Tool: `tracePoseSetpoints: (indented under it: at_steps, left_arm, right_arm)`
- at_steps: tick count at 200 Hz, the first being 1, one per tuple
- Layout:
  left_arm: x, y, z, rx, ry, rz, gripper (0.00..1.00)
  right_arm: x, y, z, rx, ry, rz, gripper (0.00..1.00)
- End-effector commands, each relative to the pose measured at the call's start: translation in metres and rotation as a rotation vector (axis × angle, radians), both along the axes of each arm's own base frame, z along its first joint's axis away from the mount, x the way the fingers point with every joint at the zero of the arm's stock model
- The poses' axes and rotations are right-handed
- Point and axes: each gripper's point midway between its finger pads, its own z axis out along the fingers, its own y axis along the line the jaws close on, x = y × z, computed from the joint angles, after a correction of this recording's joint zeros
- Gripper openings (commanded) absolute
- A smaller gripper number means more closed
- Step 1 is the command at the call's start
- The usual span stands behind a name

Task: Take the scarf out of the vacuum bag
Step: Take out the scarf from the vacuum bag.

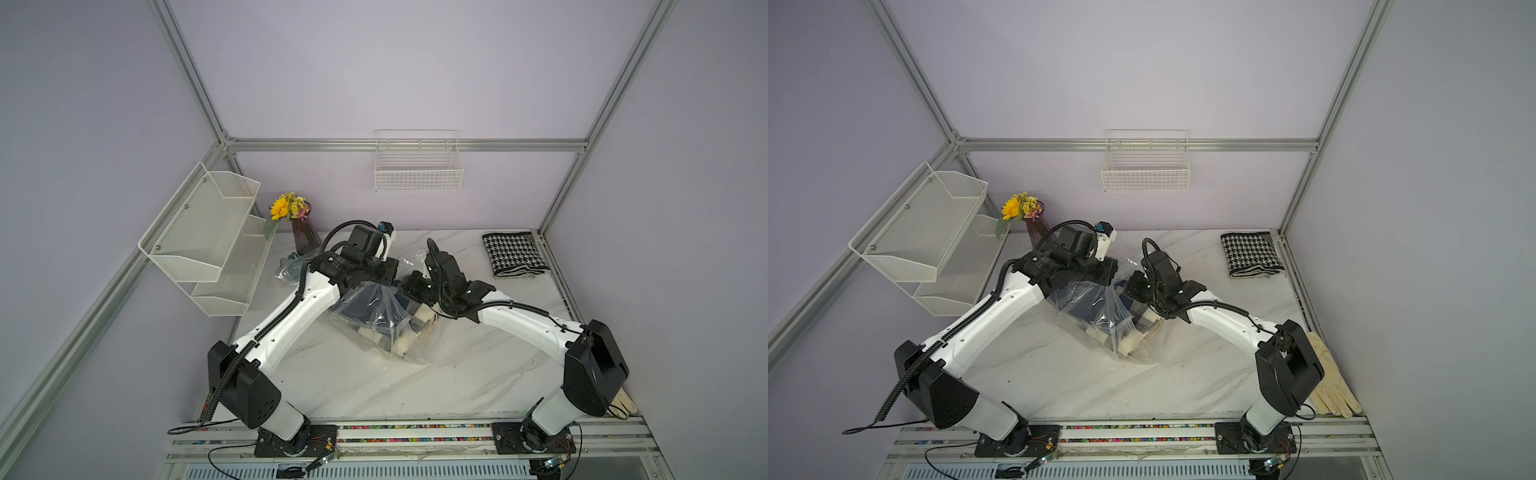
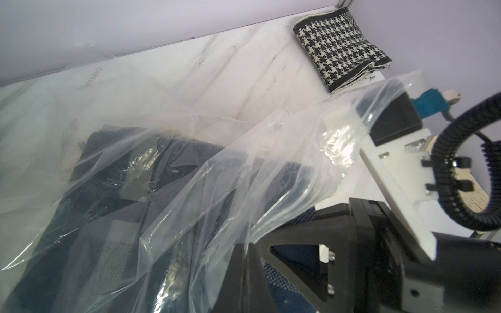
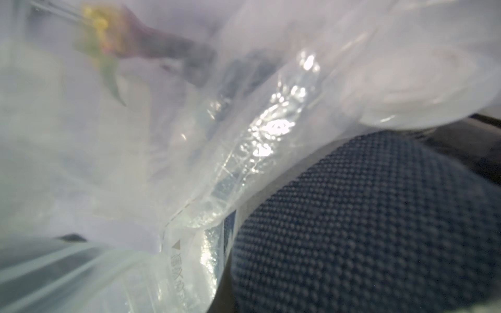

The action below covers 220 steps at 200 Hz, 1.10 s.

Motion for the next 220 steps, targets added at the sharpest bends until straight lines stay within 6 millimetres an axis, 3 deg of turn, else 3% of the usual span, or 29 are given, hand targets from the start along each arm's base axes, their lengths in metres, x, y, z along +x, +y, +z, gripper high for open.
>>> tracePoseSetpoints:
  at_steps: [1, 79, 160, 173, 180, 220]
  left_arm:
    - [-0.001, 0.0, 0.019, -0.018, -0.049, -0.005, 0.0]
    - [0.005, -0.004, 0.013, -0.016, -0.032, 0.003, 0.0]
    - [0.021, -0.028, 0.007, -0.046, -0.013, -0.024, 0.0]
    - [0.022, -0.033, 0.004, -0.043, -0.007, -0.033, 0.0]
    - [0.023, -0.035, 0.002, -0.039, 0.0, -0.035, 0.0]
    - [0.027, -0.037, -0.011, -0.014, 0.026, -0.032, 0.0]
  right_arm:
    - [0.001, -0.012, 0.03, -0.001, -0.069, -0.032, 0.0]
    - [-0.02, -0.039, 0.026, -0.072, -0.059, -0.052, 0.0]
    - [-0.045, -0.062, 0.022, -0.19, -0.032, -0.012, 0.0]
    - [-0.047, -0.063, 0.023, -0.211, -0.033, 0.004, 0.0]
    - [-0.051, -0.066, 0.035, -0.205, -0.054, 0.009, 0.0]
    - [-0.059, -0.072, 0.043, -0.242, -0.057, 0.043, 0.0]
